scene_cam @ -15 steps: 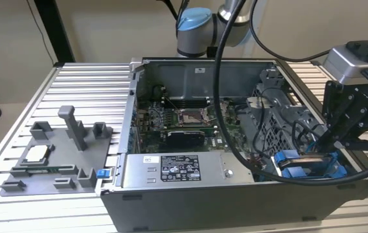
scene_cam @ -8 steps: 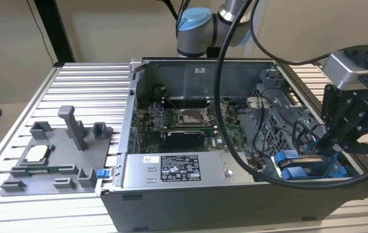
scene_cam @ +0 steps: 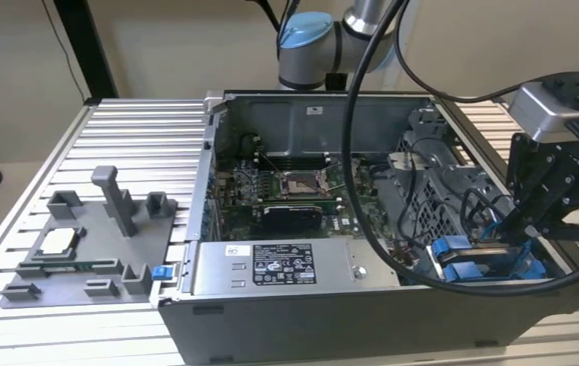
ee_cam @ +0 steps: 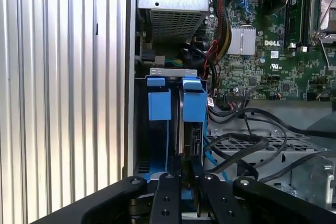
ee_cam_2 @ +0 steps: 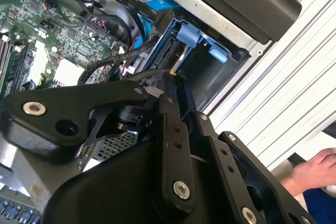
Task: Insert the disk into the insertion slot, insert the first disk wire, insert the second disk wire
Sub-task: 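Insert the first disk wire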
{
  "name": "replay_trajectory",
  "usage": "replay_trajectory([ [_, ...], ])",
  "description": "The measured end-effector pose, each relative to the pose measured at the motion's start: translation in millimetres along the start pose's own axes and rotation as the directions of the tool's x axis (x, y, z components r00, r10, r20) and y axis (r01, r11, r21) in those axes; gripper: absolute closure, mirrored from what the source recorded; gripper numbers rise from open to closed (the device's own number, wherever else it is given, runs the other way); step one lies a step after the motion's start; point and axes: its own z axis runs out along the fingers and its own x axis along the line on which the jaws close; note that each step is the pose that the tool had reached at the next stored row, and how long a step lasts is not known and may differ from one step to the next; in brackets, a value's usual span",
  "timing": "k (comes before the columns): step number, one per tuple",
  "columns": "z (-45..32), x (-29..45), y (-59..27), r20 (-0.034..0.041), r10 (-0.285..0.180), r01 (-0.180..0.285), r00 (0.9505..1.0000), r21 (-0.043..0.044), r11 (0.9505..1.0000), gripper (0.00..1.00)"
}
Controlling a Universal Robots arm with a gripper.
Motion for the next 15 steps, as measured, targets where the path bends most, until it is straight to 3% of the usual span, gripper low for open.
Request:
replay_trajectory([
  [15,3.2,-2.7,-1.3,0.0,-0.001,0.001,1.0,-0.0001,1.0,1.0],
])
